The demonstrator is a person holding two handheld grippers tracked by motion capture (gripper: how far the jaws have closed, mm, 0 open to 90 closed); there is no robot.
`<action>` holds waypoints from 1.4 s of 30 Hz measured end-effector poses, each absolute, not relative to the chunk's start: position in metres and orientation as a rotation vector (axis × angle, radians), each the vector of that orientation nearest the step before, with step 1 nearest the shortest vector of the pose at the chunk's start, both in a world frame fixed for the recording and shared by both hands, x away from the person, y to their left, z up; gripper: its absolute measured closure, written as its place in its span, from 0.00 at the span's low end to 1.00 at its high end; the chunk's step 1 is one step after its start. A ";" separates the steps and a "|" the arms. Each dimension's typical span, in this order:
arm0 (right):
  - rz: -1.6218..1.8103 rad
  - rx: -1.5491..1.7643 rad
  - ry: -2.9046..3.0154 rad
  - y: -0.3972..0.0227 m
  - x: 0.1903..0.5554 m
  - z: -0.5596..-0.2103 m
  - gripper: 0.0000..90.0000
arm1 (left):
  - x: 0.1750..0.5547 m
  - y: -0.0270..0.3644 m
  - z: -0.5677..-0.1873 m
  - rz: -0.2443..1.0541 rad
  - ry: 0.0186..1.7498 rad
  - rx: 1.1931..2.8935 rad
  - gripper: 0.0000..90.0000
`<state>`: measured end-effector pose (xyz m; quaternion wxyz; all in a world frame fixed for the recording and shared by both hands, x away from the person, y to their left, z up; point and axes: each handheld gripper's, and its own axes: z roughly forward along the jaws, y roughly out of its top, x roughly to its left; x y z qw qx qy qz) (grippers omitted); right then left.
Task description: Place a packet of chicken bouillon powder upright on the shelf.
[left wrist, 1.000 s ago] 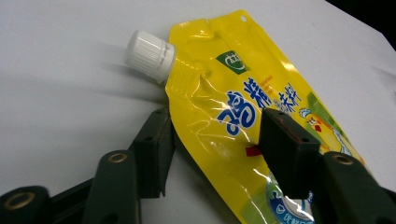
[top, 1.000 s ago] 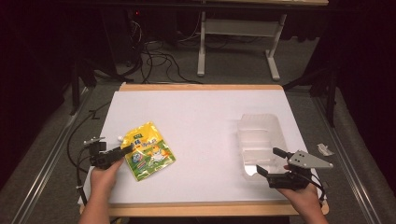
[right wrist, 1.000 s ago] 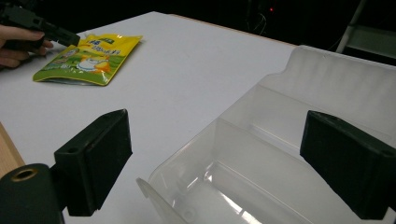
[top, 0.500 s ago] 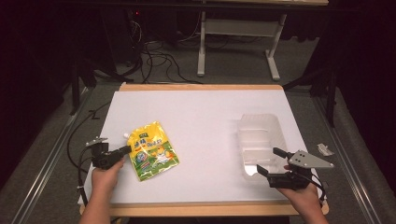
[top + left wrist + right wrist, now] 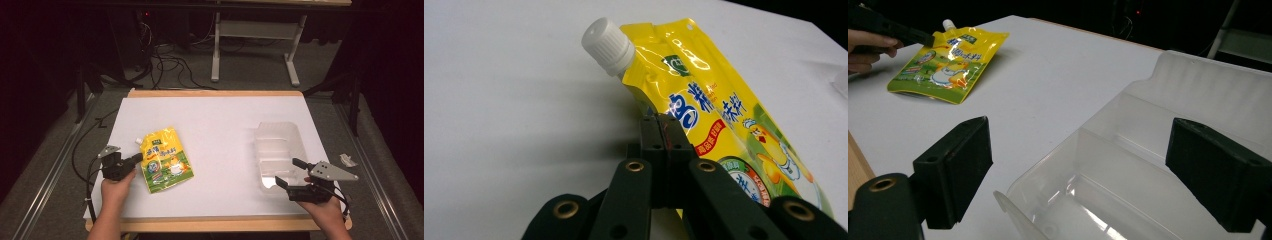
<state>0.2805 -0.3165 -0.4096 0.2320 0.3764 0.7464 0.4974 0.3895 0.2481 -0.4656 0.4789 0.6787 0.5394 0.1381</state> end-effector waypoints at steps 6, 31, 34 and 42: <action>1.368 1.038 2.048 -0.316 0.279 -0.409 0.13 | 0.379 0.241 -0.455 0.410 1.253 1.638 1.00; 1.387 1.000 2.017 -0.312 0.273 -0.404 0.15 | 0.310 0.195 -0.413 0.736 1.016 1.561 1.00; 1.395 0.978 2.024 -0.308 0.271 -0.403 0.15 | 0.299 0.188 -0.410 0.778 0.987 1.558 1.00; 1.437 0.926 2.073 -0.281 0.268 -0.399 0.15 | 0.277 0.173 -0.408 0.865 0.927 1.555 1.00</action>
